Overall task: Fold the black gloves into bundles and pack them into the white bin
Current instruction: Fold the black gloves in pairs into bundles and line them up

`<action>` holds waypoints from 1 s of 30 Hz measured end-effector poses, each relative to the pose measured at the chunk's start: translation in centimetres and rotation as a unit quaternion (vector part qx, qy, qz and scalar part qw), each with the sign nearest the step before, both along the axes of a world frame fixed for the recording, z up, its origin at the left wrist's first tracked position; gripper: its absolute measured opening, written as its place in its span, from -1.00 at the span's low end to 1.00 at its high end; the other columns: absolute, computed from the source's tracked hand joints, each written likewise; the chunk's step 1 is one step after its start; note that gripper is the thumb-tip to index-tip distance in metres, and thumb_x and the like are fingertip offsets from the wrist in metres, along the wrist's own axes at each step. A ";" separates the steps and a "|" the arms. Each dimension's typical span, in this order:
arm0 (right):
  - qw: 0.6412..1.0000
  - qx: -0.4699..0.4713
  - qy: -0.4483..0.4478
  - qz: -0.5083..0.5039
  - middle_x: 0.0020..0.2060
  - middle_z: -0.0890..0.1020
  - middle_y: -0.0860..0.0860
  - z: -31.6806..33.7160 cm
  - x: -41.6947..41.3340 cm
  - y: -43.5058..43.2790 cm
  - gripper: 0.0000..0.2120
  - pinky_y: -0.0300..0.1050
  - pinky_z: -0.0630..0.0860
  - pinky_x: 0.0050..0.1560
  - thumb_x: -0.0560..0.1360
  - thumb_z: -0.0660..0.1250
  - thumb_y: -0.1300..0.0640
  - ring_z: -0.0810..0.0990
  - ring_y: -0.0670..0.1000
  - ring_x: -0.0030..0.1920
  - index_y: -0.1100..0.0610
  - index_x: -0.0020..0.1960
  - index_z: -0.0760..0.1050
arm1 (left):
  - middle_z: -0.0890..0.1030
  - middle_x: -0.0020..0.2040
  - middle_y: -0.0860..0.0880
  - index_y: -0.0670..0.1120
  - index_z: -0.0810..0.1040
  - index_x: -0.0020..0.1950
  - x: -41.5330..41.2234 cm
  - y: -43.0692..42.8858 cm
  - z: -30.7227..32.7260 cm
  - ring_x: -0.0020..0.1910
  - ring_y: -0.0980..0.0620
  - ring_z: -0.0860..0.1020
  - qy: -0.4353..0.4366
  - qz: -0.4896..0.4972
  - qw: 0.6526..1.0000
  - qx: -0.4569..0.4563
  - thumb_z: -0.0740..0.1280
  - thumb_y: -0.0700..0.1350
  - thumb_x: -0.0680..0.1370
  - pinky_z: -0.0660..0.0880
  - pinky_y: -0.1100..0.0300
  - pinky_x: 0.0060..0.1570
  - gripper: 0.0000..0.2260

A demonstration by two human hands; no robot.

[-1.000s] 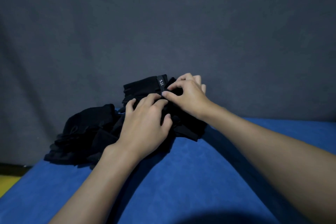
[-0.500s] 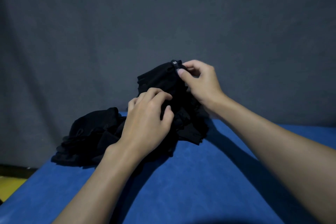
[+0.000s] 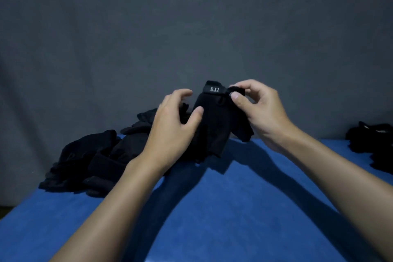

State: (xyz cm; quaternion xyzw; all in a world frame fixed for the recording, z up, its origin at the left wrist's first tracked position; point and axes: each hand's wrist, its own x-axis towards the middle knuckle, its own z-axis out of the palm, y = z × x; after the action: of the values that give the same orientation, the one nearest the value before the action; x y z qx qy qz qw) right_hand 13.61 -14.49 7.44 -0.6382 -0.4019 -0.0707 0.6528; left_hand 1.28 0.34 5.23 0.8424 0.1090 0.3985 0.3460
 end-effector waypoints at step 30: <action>0.919 -0.375 0.058 0.104 0.14 0.66 -0.10 -4.2 2.5 -12.2 -0.53 0.16 0.42 0.35 0.42 0.26 0.44 0.58 0.12 0.22 -0.05 0.09 0.64 | 0.65 -0.24 -0.04 -0.21 0.64 -0.12 1.1 -4.1 -3.3 -0.24 0.15 0.57 0.075 -0.198 0.964 -0.159 0.18 -0.45 0.52 0.43 0.36 -0.20 -0.72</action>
State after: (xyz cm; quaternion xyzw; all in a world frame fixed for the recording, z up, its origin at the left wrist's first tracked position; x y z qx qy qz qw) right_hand 16.15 -26.66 3.25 -0.7939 -0.4245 0.1912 0.3912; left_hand 2.40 -3.72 1.98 0.8091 0.0276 0.2349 0.5380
